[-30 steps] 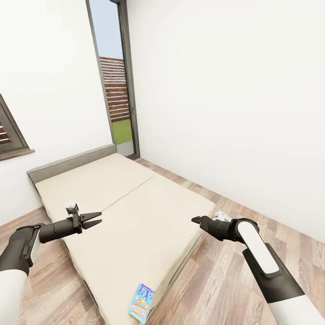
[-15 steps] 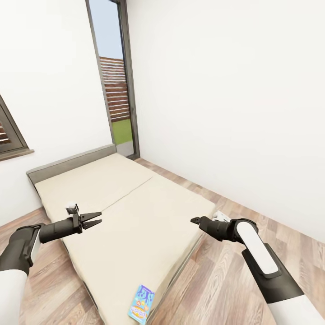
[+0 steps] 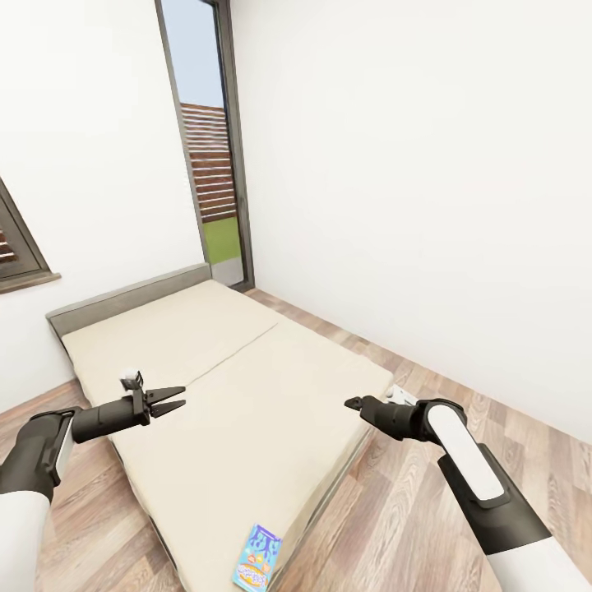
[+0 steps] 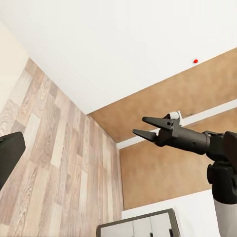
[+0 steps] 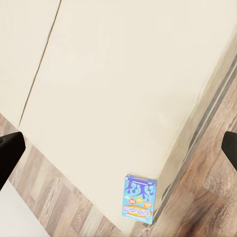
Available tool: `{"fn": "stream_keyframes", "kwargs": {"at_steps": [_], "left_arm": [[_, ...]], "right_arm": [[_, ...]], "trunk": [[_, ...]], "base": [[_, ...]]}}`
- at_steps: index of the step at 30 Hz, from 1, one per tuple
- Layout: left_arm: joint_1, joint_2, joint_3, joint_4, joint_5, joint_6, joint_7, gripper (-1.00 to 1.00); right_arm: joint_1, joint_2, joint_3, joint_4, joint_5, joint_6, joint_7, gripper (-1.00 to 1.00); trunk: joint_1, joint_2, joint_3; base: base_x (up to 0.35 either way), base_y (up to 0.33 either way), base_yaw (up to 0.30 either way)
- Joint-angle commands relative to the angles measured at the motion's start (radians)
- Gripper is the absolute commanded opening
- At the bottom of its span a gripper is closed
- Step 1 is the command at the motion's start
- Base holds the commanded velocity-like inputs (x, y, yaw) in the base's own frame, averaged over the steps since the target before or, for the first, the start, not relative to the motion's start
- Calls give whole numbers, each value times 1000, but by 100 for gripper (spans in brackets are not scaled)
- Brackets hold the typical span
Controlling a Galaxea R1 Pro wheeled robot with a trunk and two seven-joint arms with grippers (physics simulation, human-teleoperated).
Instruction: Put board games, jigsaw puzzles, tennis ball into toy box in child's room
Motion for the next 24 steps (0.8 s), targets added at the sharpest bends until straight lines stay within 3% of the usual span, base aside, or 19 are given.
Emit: {"fn": "stream_keyframes", "kwargs": {"at_steps": [1, 9, 24], "left_arm": [[-1, -1, 3, -1, -11, 10, -8, 100], [-1, 0, 3, -1, -11, 10, -8, 100], [-2, -1, 3, -1, -11, 10, -8, 100]], "right_arm": [[-1, -1, 2, -1, -9, 0, -10, 100], [-1, -1, 2, -1, -9, -1, -10, 100], [-1, -1, 2, -1, -9, -1, -10, 100]], "trunk": [[1, -2, -2], [1, -2, -2], [1, -2, -2]], "base": [[5, 0, 0], [2, -19, 0], [0, -153, 45]]}}
